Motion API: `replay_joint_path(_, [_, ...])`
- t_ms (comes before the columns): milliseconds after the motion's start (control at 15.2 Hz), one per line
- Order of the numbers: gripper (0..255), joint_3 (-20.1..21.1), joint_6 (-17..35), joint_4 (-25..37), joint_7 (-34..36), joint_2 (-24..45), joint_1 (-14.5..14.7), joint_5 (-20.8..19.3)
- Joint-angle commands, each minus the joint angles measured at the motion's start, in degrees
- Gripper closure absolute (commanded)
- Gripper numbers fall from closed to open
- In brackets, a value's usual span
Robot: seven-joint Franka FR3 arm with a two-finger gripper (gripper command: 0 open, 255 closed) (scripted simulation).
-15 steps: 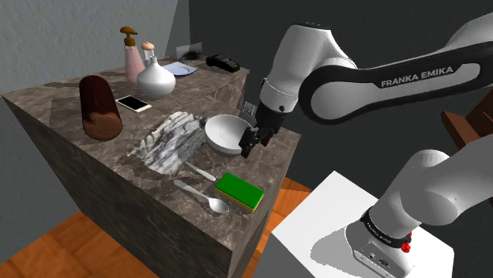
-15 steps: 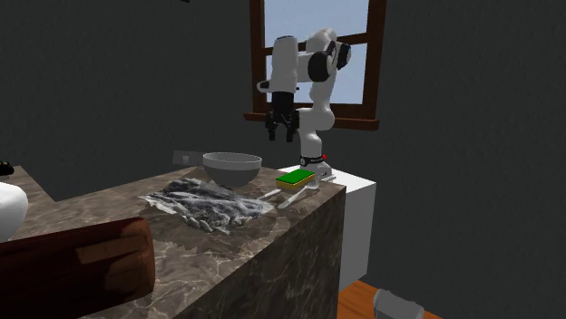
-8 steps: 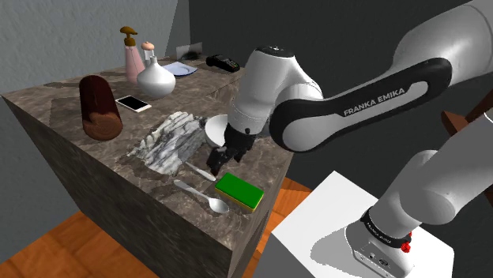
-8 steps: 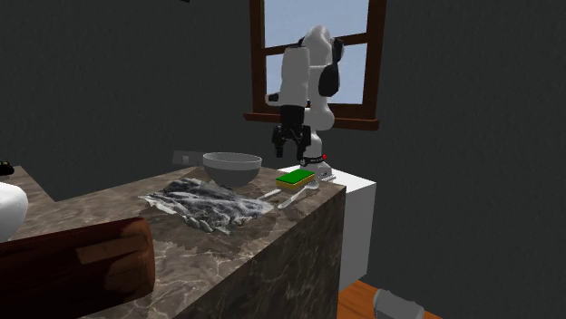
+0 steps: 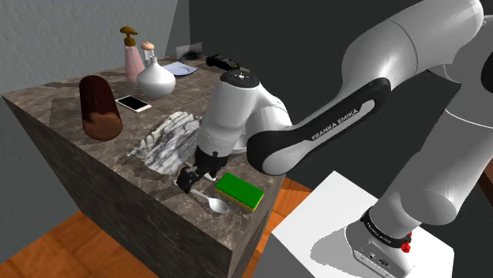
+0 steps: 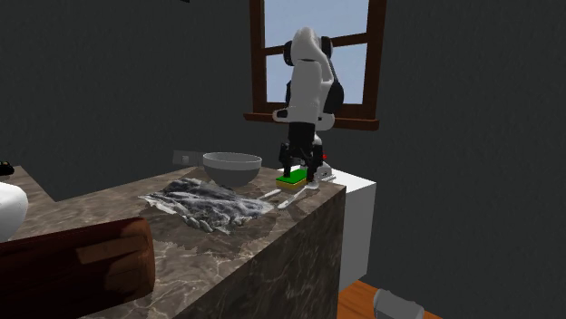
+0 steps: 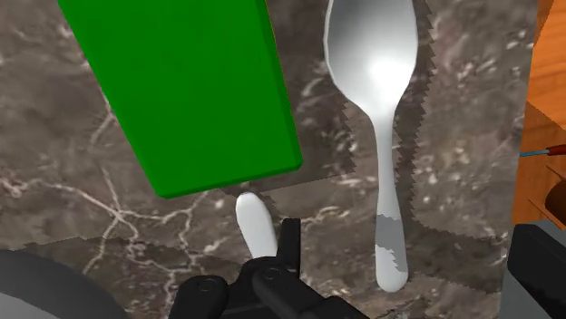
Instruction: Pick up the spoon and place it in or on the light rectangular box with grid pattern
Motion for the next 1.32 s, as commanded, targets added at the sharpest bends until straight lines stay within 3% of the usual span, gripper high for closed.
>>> replay_joint_path(0, [0,-0.6,1.1,0.7,2.6,2.4,1.0,-3.0])
replay_joint_path(330, [0,-2.3,3.3,1.2,5.5,6.1,2.5,-7.4])
replay_joint_path(858, [0,-2.3,3.3,1.2,5.5,6.1,2.5,-7.3])
replay_joint_path(924, [255,-2.3,3.3,1.2,5.5,6.1,2.5,-7.3])
replay_joint_path(1254, [255,-2.3,3.3,1.2,5.5,6.1,2.5,-7.3])
